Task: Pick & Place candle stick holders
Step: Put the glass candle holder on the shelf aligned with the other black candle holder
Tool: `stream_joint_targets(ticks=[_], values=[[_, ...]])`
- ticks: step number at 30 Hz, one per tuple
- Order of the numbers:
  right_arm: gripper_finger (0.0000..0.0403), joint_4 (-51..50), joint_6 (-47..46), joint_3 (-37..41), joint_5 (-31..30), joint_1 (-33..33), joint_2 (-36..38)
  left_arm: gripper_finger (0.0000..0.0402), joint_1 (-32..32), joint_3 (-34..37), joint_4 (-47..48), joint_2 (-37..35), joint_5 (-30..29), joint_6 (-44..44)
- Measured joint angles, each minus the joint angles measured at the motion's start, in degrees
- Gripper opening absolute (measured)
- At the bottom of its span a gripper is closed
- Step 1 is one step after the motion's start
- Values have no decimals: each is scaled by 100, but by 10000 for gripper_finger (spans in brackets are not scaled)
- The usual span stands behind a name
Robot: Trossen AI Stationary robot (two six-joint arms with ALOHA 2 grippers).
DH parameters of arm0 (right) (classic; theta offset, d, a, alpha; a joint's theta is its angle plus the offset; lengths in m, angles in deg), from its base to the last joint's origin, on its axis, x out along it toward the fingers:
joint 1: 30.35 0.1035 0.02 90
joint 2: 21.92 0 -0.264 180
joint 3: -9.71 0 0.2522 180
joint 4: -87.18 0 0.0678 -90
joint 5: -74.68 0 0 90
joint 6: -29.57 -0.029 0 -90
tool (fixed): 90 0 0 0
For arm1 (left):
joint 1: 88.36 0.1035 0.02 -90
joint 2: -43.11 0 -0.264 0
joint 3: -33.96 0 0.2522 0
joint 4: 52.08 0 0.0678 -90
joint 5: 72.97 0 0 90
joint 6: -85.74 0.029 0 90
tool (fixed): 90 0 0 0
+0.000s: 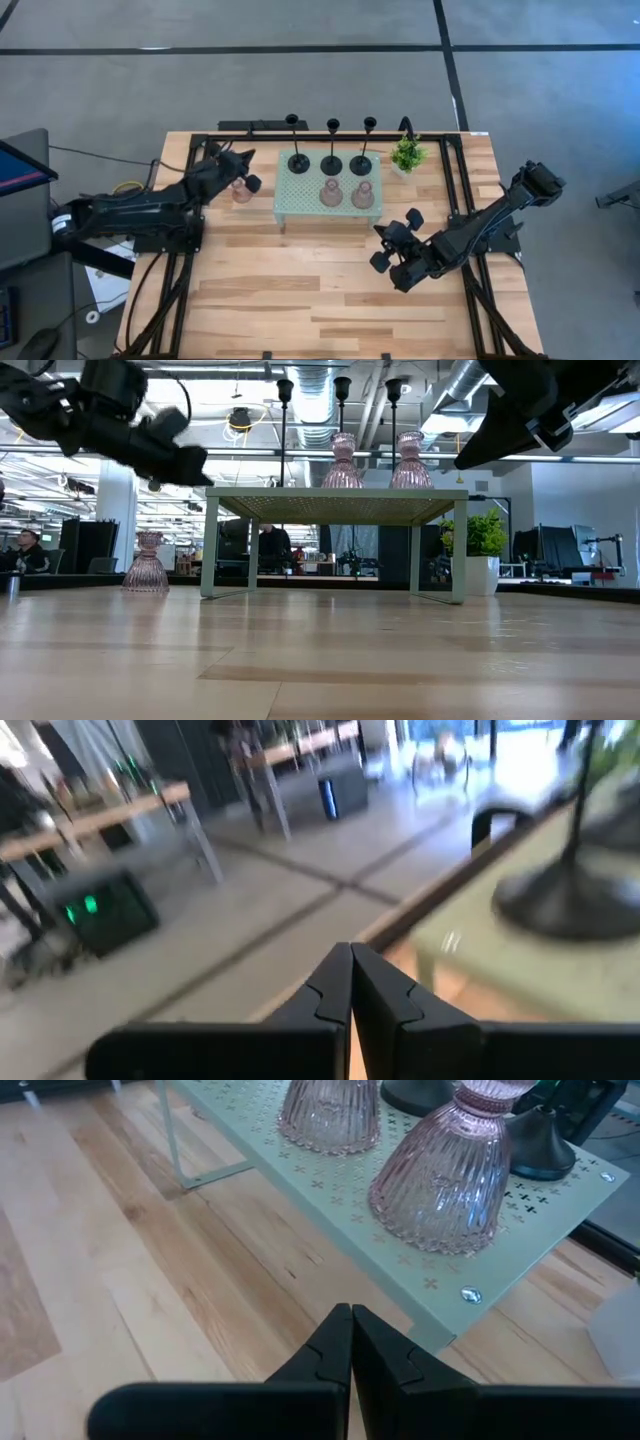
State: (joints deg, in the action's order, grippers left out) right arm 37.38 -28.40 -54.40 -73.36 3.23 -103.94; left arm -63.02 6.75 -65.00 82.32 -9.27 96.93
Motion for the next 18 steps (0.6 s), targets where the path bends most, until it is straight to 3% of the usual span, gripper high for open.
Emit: stream_joint_targets(ticks=[5, 9, 18], values=[[0, -1, 2, 0, 54, 0, 0, 5, 1023, -1, 608, 454, 599, -343], [0, -1, 2, 0, 118, 0, 0, 5, 1748, -2, 676, 824, 1460, -760], [0, -39, 0, 0, 120, 0, 0, 5, 2695, -2, 1074, 1193, 3113, -1503]])
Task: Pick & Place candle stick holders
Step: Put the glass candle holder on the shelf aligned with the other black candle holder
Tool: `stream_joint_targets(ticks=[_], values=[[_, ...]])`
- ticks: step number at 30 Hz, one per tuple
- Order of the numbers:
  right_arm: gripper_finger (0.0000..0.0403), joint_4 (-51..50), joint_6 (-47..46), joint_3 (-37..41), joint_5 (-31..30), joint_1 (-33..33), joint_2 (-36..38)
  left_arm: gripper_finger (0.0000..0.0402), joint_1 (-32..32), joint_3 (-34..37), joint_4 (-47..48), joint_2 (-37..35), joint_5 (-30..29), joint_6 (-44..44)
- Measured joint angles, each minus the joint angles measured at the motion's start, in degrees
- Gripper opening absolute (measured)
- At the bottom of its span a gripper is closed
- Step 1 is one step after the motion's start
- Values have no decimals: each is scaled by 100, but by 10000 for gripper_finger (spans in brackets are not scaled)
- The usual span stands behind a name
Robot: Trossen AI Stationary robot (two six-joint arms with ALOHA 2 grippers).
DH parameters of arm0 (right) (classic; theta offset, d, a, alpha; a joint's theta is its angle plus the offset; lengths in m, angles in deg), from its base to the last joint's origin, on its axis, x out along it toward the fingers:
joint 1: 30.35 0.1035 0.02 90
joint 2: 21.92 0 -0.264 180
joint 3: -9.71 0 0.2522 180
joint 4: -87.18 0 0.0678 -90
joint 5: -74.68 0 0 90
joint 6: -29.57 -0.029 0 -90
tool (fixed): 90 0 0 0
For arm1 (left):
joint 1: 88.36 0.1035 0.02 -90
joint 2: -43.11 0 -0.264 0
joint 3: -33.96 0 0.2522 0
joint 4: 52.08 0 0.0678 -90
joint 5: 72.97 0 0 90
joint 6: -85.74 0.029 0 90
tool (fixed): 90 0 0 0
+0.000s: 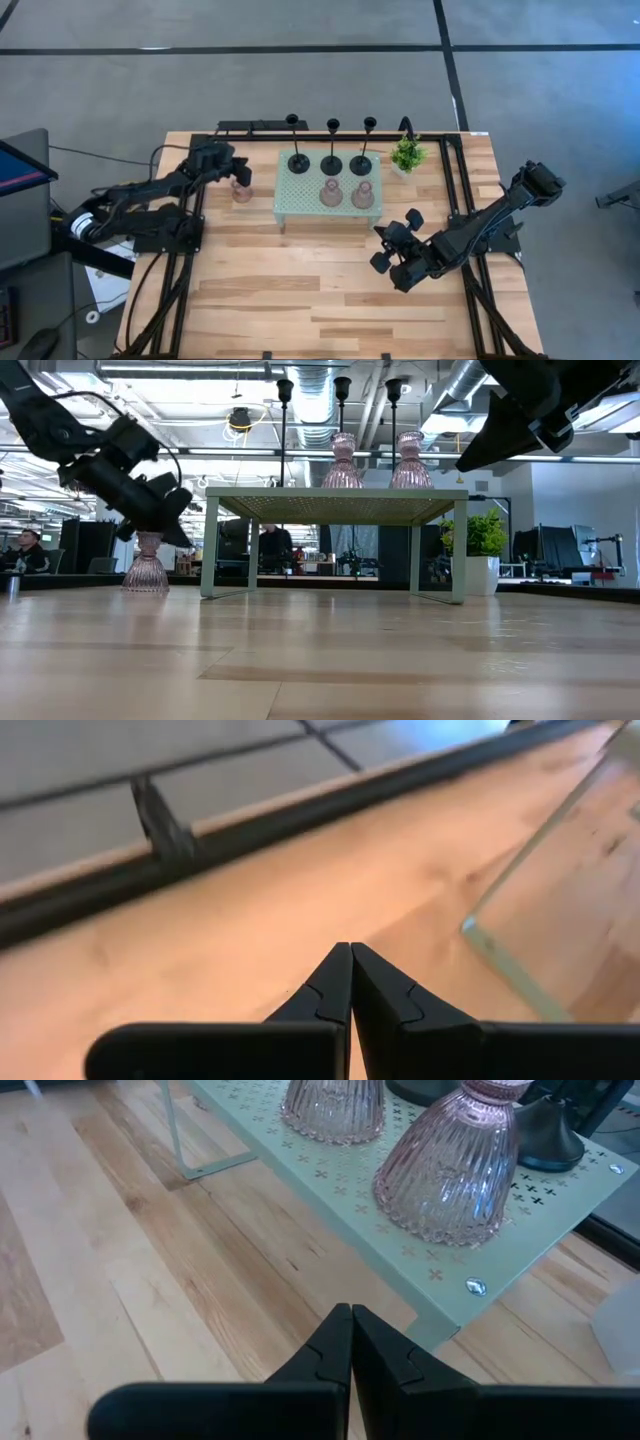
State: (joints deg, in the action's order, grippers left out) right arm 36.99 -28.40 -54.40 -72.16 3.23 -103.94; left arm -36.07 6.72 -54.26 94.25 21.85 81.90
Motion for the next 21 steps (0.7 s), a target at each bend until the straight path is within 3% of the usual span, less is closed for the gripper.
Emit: stream_joint_targets(ticks=[5, 9, 12, 21], values=[[0, 4, -4, 0, 0, 0, 0, 5, 116, 2, 241, 198, 356, -13], [0, 5, -5, 0, 8, 0, 0, 5, 109, 2, 222, 326, 1359, -13], [0, 5, -11, 0, 30, 0, 0, 5, 109, 2, 222, 403, 1792, -142], [0, 12, -12, 0, 153, 4, 0, 5, -146, 4, 519, 529, 1943, -546]])
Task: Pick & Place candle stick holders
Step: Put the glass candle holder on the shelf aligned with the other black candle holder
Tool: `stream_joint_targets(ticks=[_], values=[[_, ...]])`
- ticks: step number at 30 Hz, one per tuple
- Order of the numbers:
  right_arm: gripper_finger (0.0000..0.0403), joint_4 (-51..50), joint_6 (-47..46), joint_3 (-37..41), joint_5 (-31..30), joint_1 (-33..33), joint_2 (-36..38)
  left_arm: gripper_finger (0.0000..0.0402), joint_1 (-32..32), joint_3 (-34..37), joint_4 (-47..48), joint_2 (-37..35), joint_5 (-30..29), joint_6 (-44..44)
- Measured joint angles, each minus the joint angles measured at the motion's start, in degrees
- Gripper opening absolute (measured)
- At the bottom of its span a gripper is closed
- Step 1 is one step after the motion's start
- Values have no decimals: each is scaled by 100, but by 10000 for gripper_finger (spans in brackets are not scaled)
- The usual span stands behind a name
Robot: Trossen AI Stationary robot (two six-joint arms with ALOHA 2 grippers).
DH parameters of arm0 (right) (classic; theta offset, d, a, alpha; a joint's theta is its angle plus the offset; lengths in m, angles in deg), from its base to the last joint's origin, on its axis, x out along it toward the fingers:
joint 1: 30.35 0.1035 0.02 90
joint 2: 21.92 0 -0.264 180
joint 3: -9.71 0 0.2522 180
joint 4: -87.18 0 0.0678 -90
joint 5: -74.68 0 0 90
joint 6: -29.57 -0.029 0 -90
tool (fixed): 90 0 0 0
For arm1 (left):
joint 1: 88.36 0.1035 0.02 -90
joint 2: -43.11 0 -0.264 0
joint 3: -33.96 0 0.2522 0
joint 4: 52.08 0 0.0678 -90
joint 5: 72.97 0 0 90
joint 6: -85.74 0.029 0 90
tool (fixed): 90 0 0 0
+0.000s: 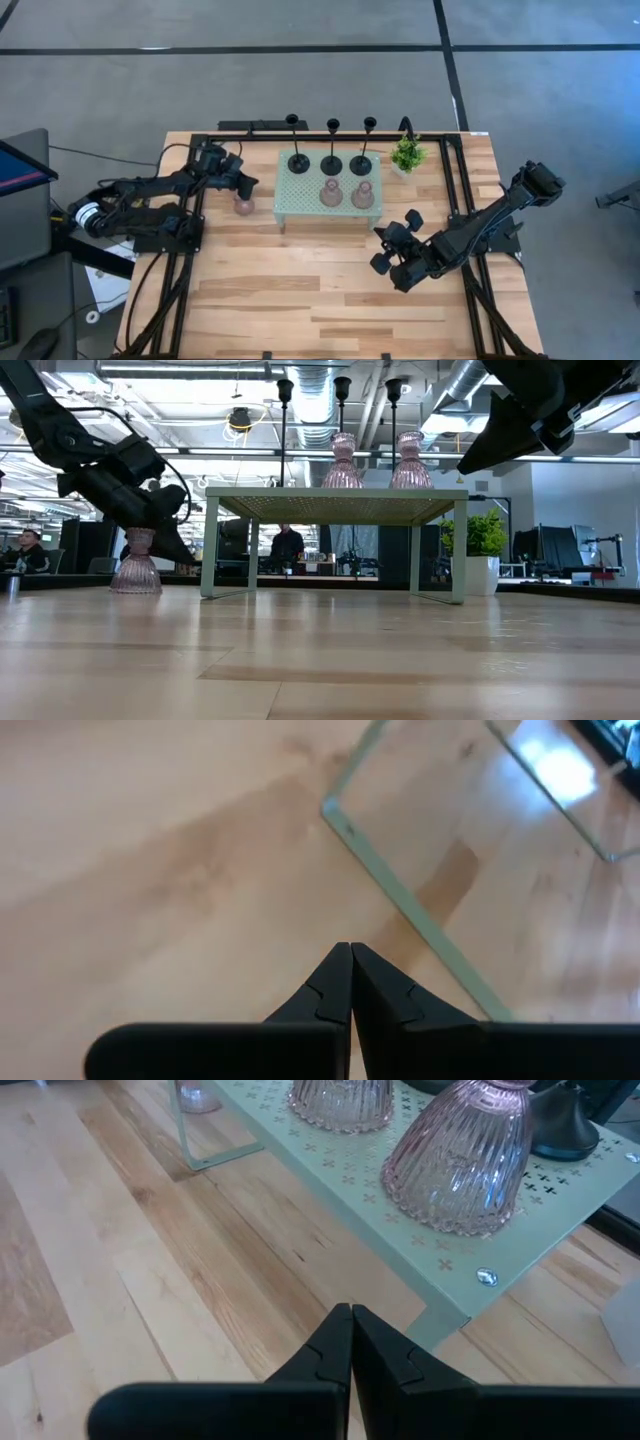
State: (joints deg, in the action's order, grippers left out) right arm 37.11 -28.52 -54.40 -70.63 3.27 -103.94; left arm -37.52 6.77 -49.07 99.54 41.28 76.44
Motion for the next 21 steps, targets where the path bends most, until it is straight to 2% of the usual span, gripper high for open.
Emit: stream_joint_targets(ticks=[4, 11, 21], values=[[0, 3, 1, 0, 0, 0, 0, 5, -295, 4, 270, 0, -130, -3], [0, 34, 1, 0, 26, 15, 0, 5, -1274, 7, 295, 0, -915, -234], [0, 96, 3, 0, 146, 33, 0, 5, -3051, -9, 240, -13, -2452, -1042]])
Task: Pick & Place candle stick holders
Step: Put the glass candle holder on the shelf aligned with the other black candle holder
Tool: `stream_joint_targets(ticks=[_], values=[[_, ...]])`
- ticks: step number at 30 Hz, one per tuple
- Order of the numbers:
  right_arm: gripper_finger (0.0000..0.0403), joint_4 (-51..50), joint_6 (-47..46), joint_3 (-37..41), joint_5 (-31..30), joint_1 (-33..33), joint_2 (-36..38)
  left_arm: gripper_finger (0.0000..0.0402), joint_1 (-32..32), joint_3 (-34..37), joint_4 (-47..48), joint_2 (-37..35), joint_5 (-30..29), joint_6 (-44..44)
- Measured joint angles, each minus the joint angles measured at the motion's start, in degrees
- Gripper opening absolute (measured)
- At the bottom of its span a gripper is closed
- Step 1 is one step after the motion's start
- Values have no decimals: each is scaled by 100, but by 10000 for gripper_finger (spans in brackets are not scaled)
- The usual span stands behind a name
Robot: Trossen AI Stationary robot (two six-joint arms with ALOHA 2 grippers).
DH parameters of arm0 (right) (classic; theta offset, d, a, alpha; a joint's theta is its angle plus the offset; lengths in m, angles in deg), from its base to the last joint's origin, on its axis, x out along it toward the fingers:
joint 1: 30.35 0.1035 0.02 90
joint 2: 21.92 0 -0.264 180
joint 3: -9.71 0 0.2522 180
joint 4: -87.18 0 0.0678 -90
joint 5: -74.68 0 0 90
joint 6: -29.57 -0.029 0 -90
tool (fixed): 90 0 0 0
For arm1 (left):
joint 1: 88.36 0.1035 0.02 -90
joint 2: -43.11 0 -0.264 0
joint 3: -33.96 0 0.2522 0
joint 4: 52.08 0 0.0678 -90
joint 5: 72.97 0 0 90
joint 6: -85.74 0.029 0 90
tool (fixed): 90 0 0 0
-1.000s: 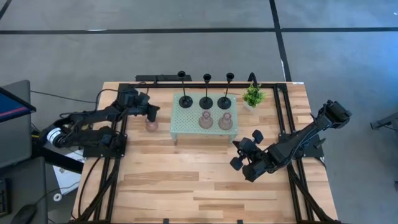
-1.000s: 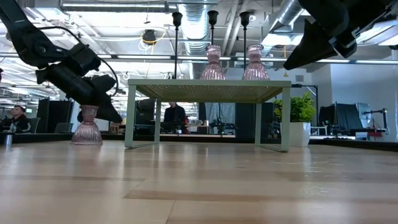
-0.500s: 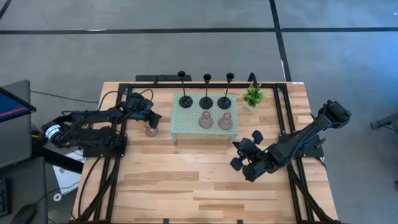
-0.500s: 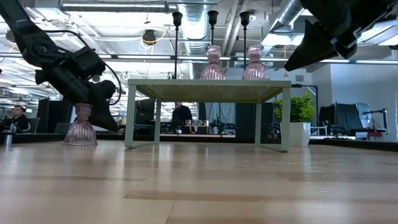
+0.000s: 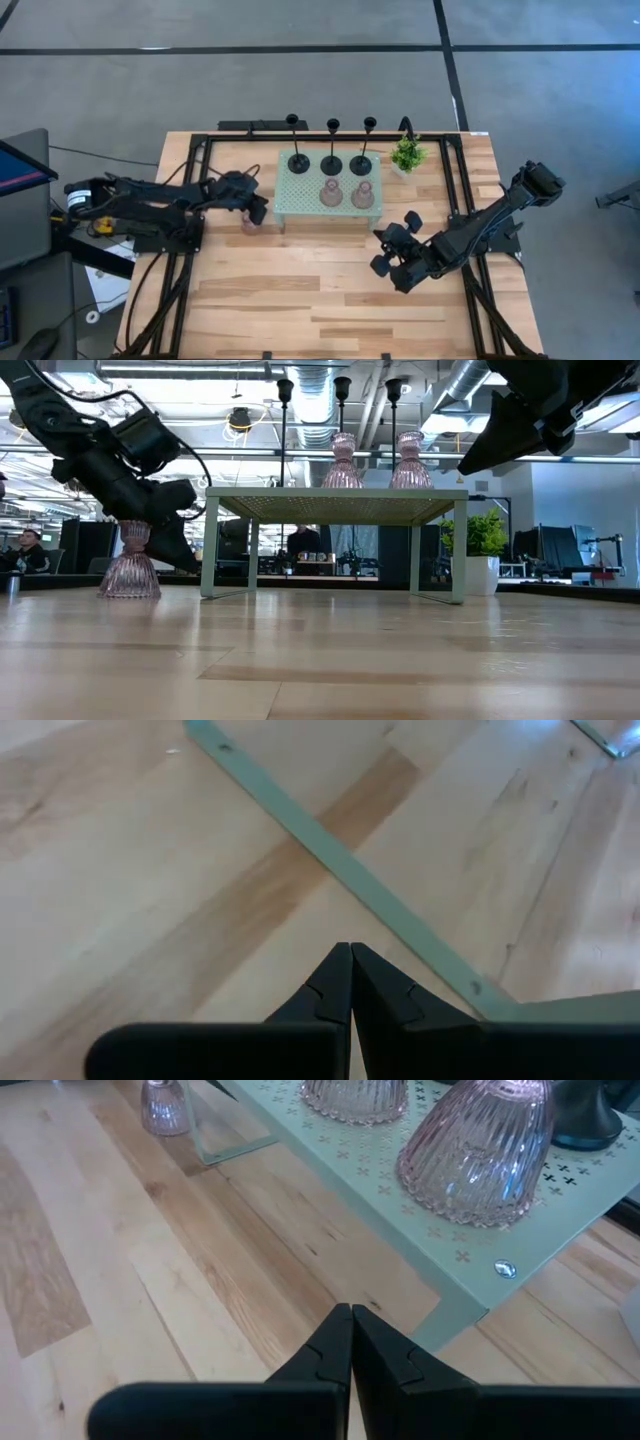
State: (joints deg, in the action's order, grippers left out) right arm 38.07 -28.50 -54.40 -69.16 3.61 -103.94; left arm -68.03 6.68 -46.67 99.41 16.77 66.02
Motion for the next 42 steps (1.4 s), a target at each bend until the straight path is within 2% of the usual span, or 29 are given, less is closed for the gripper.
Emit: stream_joint_targets(ticks=[6, 13, 21, 26, 32, 39, 42], values=[[0, 0, -1, 0, -2, 135, 0, 5, -718, 6, 42, 2, -226, -508], [0, 20, -1, 0, -11, 242, 0, 5, -1536, 7, 121, 7, -839, -1037], [0, 30, -29, 0, -9, 242, 0, 5, -2600, 0, 651, -2, -1646, -1886], [0, 127, -32, 0, -8, 242, 0, 5, -3228, 9, 691, 3, -1936, -2341], [0, 129, -33, 0, -9, 242, 0, 5, -4114, 14, 691, 9, -2647, -2977], [0, 138, -47, 0, -9, 242, 0, 5, -4926, 31, 282, 22, -3172, -2961], [0, 150, -47, 0, -9, 242, 0, 5, -5122, 33, -134, 25, -3528, -2284]])
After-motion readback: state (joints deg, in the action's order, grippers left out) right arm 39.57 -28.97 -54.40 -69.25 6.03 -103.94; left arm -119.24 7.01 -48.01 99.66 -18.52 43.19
